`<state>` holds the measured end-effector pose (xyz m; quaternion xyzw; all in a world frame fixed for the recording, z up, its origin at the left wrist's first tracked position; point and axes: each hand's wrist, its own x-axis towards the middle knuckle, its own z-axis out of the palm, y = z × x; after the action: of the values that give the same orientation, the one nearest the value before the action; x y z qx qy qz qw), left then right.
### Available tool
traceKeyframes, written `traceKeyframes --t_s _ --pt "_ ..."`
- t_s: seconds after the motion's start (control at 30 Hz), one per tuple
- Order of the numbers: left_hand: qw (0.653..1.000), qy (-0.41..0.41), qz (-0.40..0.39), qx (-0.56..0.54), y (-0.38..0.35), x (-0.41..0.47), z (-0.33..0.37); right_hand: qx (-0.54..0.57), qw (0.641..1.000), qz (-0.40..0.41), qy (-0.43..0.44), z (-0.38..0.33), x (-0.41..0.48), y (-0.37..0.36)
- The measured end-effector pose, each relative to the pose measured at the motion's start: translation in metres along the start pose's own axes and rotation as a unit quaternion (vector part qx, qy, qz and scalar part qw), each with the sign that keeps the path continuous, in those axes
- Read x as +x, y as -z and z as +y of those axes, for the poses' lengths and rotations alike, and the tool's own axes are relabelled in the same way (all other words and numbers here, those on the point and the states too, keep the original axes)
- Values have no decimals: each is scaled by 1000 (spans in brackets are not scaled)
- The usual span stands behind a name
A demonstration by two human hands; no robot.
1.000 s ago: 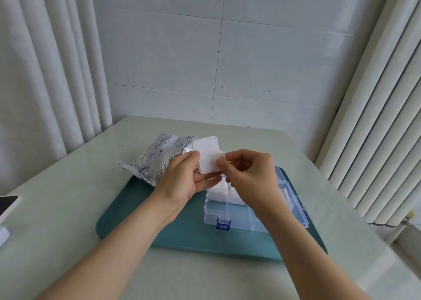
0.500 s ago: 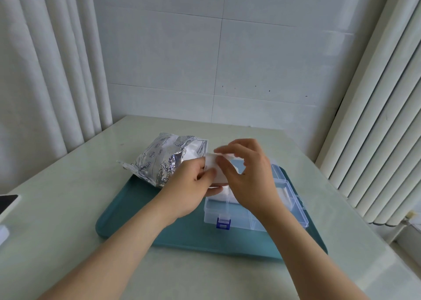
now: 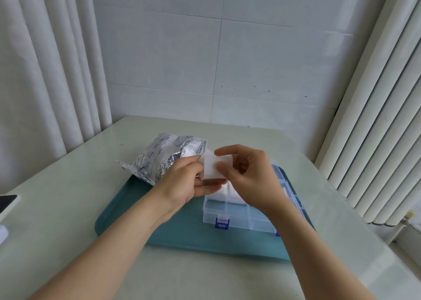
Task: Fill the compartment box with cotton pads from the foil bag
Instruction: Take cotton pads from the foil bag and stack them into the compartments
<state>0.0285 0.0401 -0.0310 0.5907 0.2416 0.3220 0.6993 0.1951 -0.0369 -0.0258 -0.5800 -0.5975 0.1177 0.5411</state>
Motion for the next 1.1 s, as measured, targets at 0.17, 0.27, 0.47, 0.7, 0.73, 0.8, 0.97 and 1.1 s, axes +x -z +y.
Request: traceKeyframes --t_s 0.17,0.27,0.47,0.7,0.73,0.8,0.97,1.1 --pt "999 14 -15 -50 -4 -2 3 -31 999 14 1 -2 -1 -4" --pt "1000 -1 -21 -10 -3 -3 2 -66 998 4 7 -7 -3 -3" --pt "997 -37 -25 60 -1 -3 -2 -129 991 32 14 -12 -5 -5" --pt "995 -70 22 67 3 1 -5 39 989 28 -139 -14 -3 6" --pt "994 -75 27 70 4 1 -6 60 987 17 -145 -16 -4 7" --pt "994 -78 35 73 4 1 -5 71 986 29 -146 -16 -5 8" --pt "995 -73 40 60 3 -1 -5 81 978 128 -146 -12 -2 5" --pt "997 -50 51 37 5 1 -4 155 970 134 -128 -18 -1 11"
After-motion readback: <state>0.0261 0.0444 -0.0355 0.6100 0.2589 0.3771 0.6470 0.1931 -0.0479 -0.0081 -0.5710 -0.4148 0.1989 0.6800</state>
